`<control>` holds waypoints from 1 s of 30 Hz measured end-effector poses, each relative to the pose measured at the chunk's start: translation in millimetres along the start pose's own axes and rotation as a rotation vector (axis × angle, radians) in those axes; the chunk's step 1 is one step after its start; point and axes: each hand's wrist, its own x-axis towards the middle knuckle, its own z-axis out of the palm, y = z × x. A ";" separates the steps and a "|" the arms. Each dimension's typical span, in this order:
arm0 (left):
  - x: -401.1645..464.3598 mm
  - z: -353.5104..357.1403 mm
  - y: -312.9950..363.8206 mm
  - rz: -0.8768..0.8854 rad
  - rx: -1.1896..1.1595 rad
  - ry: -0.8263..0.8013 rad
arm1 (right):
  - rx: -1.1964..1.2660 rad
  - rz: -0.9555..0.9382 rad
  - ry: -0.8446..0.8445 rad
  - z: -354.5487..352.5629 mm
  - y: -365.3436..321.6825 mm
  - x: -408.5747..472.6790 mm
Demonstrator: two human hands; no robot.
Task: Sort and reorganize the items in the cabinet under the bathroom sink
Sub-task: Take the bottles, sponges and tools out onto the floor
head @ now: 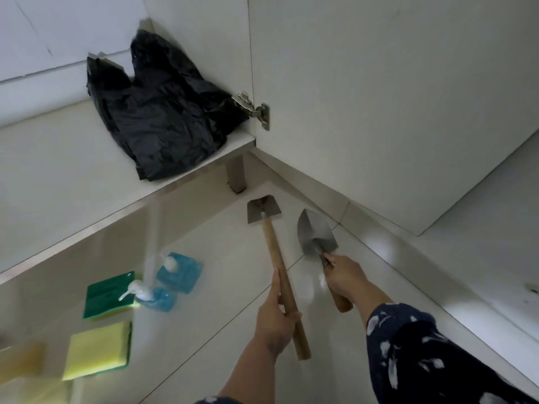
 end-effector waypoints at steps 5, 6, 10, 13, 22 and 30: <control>40.5 8.3 -10.3 0.004 0.049 -0.017 | 0.005 -0.001 -0.040 19.5 18.3 45.6; 46.2 7.5 -11.4 0.011 0.065 -0.022 | 0.000 -0.007 -0.043 23.0 19.6 51.0; 55.5 3.2 -14.2 0.038 0.103 -0.034 | -0.014 -0.047 0.007 34.4 24.4 58.7; 54.6 -0.4 -11.0 0.038 0.170 -0.057 | -0.043 -0.051 0.006 33.0 23.2 52.0; 19.5 -81.2 64.7 0.149 0.366 0.003 | -0.234 -0.140 -0.189 -36.4 -73.0 -16.0; -9.7 -223.9 124.3 0.320 0.363 0.313 | -0.264 -0.447 -0.041 -75.3 -219.7 -50.4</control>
